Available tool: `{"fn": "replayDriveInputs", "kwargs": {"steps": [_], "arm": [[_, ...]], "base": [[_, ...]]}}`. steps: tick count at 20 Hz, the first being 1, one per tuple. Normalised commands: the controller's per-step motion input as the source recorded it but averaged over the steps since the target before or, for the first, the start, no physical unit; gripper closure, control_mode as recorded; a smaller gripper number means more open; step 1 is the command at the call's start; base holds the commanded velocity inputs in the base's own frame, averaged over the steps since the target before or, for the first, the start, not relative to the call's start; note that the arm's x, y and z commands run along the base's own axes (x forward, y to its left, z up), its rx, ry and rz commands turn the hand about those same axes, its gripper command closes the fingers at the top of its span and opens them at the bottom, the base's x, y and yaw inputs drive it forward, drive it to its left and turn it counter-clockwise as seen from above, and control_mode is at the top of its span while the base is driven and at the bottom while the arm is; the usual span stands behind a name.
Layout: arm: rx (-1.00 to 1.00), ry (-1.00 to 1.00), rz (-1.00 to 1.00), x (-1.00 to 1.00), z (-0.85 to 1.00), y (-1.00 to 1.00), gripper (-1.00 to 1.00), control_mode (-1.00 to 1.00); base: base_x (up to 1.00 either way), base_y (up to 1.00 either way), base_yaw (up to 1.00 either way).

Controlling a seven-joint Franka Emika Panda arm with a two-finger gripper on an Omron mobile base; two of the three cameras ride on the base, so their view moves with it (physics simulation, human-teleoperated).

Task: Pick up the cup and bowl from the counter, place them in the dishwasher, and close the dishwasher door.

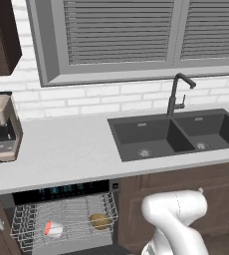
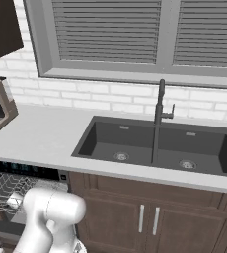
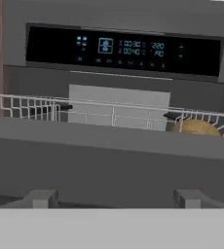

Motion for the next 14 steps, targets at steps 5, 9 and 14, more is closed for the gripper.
{"fn": "replayDriveInputs", "kwargs": {"steps": [5,9,14], "arm": [[0.34,-0.29,0.01,0.00,-0.25,-0.03,-1.00,-1.00],[0.28,-0.08,0.00,-0.11,-0.55,-0.02,-1.00,-1.00],[0.15,-0.01,0.00,-0.60,-0.69,0.04,-1.00,-1.00]], "base": [[0.00,0.00,0.00],[0.00,0.00,0.00],[0.00,0.00,0.00]]}}
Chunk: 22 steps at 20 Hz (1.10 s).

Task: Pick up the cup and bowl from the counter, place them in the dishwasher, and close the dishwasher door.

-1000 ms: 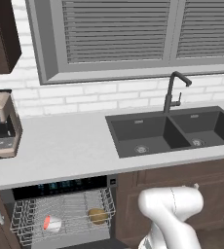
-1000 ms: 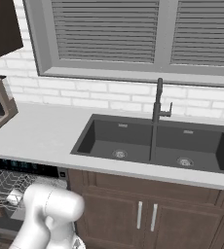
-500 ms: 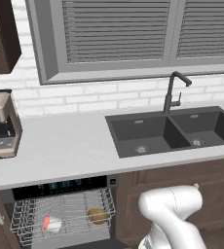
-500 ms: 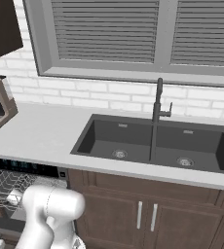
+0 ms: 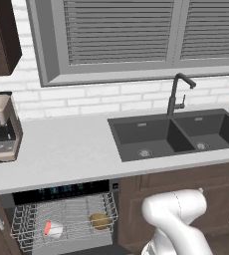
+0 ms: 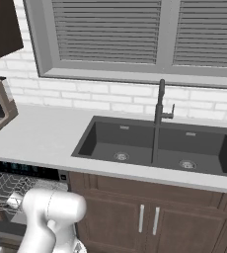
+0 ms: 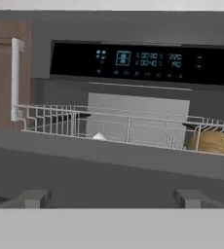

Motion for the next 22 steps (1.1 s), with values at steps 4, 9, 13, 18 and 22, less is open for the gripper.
{"fn": "replayDriveInputs", "kwargs": {"steps": [4,9,13,18,22], "arm": [[0.18,-0.02,0.00,-0.56,-0.64,0.03,-1.00,-1.00],[0.31,-0.15,0.00,-0.10,-0.71,0.00,-1.00,-1.00],[0.63,-0.19,-0.03,0.07,-0.79,-0.06,-1.00,-1.00],[0.41,0.00,-0.07,0.03,-0.88,-0.07,-1.00,-1.00],[0.15,0.08,-0.16,0.04,-0.81,-0.46,-1.00,-1.00]], "base": [[0.00,0.00,0.00],[0.00,0.00,0.00],[0.00,0.00,0.00],[0.00,0.00,0.00],[0.00,0.00,0.00]]}}
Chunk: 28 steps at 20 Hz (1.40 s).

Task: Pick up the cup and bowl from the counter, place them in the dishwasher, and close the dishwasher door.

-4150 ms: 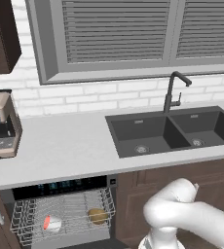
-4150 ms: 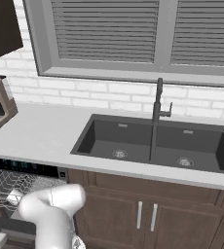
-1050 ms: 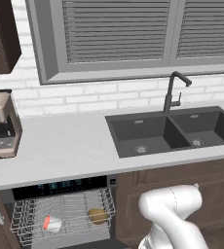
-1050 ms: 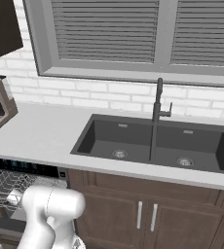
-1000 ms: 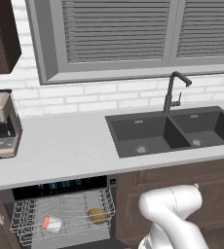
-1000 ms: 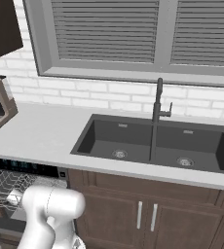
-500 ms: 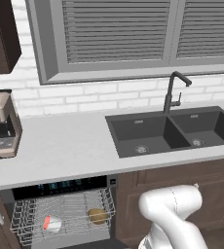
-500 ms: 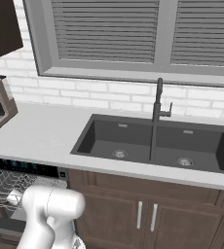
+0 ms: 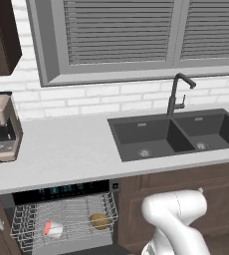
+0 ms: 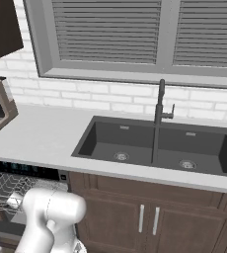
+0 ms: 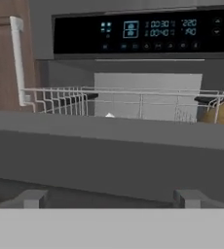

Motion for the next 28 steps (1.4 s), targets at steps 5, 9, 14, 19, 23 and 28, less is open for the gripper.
{"fn": "replayDriveInputs", "kwargs": {"steps": [5,9,14,19,23,28], "arm": [[0.11,0.03,-0.17,0.33,-0.57,-0.63,-1.00,-1.00],[0.10,0.00,-0.14,0.53,-0.14,-0.58,-1.00,-1.00],[0.10,0.00,-0.13,0.66,-0.05,-0.63,-1.00,-1.00],[0.10,0.00,-0.12,0.66,-0.05,-0.61,-1.00,-1.00],[0.06,0.00,-0.10,0.78,-0.02,-0.55,-1.00,-1.00],[0.11,-0.07,-0.04,1.00,0.05,-0.56,-1.00,-1.00]], "base": [[0.00,0.00,0.00],[0.00,0.00,0.00],[0.00,0.00,0.00],[0.00,0.00,0.00],[0.00,0.00,0.00],[0.00,0.00,0.00]]}}
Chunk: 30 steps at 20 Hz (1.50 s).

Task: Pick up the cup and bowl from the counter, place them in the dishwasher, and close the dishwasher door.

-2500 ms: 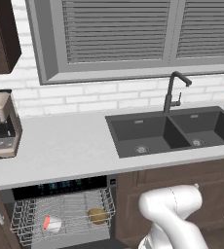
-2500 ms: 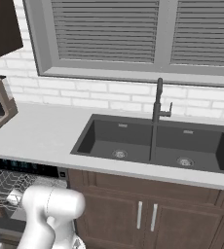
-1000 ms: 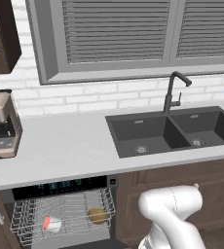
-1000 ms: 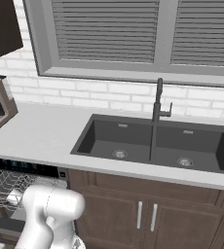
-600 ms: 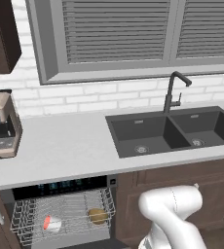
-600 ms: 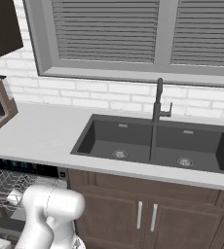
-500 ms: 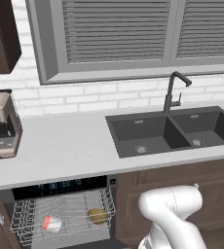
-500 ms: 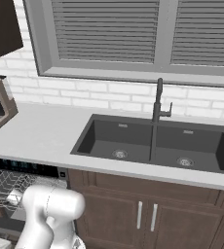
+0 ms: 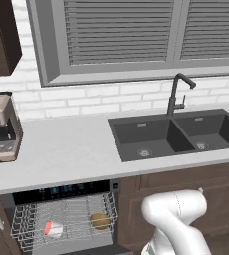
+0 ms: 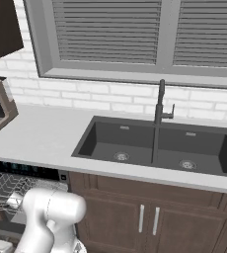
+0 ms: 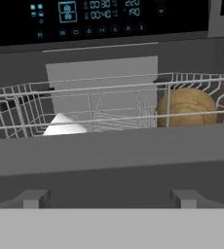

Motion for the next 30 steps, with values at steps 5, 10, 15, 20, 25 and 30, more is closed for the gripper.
{"fn": "replayDriveInputs", "kwargs": {"steps": [5,10,15,20,25,30], "arm": [[0.16,-0.13,0.00,0.98,0.24,-0.45,-1.00,-1.00],[0.13,-0.07,-0.01,1.00,0.40,-0.56,-1.00,-1.00],[0.17,-0.02,0.00,1.00,0.53,-0.62,-1.00,-1.00],[0.16,0.00,0.00,0.97,0.09,-0.61,-1.00,-1.00],[0.11,0.00,0.00,0.99,0.01,-0.64,-1.00,-1.00],[0.10,0.00,0.00,1.00,0.00,-0.71,-1.00,-1.00]], "base": [[0.00,0.00,0.00],[0.00,0.00,0.00],[0.00,0.00,0.00],[0.00,0.00,0.00],[0.00,0.00,0.00],[0.00,0.00,0.00]]}}
